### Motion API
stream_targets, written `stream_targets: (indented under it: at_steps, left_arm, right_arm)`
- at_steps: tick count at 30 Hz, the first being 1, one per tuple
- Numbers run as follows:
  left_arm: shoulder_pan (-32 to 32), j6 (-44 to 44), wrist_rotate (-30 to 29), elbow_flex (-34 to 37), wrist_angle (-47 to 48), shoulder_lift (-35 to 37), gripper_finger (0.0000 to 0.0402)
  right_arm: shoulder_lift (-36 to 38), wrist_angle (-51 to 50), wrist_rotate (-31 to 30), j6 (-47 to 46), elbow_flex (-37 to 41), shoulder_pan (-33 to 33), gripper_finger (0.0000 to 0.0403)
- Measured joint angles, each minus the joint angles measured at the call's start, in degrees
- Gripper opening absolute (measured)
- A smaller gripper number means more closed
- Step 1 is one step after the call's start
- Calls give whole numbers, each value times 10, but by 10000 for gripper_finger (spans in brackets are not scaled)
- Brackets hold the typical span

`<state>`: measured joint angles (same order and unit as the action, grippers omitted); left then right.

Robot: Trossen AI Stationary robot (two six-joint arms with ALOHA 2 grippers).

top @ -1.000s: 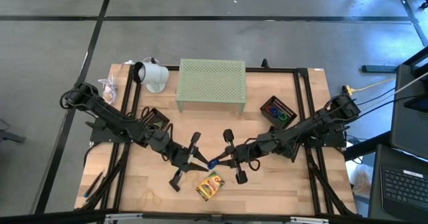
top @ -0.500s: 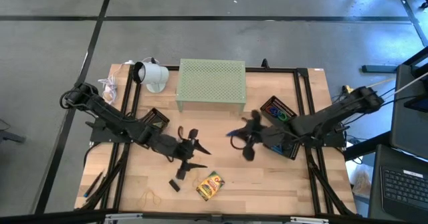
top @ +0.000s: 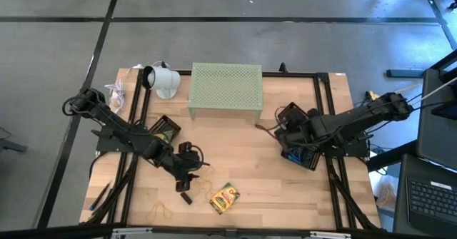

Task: Pick & Place Office Desk Supplies
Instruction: Put the blue spring keychain into the top black bin, then put the black rubber band into the bottom right black bin

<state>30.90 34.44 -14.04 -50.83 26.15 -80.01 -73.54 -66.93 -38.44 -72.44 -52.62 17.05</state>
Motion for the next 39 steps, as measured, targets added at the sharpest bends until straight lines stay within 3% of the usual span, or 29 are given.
stream_targets:
  at_steps: [5, 21, 32, 39]
  left_arm:
    - [25, 26, 0, 0, 15, 0, 218]
    - [74, 57, -13, 0, 26, 0, 219]
    - [113, 66, -19, 0, 24, -20, 219]
    - [170, 2, -13, 1, 8, -85, 219]
  right_arm:
    - [-1, -15, 55, -10, 0, -45, 24]
    - [-77, -15, 79, 24, 0, -153, 34]
    - [-92, -15, 64, 56, 0, -164, 163]
    - [-92, -15, 61, 56, 0, -163, 236]
